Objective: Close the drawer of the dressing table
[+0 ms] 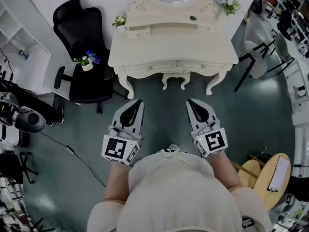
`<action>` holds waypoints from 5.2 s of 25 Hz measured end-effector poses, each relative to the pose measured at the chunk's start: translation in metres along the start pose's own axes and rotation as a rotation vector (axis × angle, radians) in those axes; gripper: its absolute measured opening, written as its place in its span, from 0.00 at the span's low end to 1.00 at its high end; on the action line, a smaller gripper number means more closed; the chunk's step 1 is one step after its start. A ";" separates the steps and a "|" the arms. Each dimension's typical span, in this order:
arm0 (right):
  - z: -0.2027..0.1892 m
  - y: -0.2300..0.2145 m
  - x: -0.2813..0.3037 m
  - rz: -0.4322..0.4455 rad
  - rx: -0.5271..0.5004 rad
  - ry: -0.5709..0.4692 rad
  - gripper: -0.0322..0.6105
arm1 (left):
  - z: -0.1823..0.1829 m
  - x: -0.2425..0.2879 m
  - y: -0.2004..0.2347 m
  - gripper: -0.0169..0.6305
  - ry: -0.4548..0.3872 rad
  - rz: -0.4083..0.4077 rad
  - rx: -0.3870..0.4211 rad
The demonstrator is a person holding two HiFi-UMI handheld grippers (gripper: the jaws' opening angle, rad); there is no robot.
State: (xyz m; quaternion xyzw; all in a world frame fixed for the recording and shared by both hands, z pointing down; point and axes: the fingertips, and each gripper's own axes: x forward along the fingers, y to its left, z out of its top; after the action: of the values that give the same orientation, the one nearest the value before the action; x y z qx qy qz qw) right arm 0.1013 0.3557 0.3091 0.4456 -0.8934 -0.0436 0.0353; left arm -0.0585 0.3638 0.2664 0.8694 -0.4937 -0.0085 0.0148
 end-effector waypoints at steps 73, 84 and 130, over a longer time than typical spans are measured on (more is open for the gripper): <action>-0.127 -0.274 0.405 0.206 0.116 0.178 0.06 | -0.148 0.391 0.259 0.50 0.292 0.324 -0.076; -0.173 -0.264 0.488 0.247 0.130 0.282 0.06 | -0.226 0.434 0.331 0.50 0.420 0.300 -0.126; -0.229 -0.292 0.565 0.190 0.188 0.401 0.06 | -0.312 0.493 0.423 0.19 0.638 0.324 -0.188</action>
State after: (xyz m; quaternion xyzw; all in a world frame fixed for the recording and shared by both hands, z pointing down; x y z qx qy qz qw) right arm 0.0173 -0.2819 0.5185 0.3606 -0.9066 0.1326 0.1745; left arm -0.1597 -0.2704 0.5928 0.7338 -0.5926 0.2200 0.2489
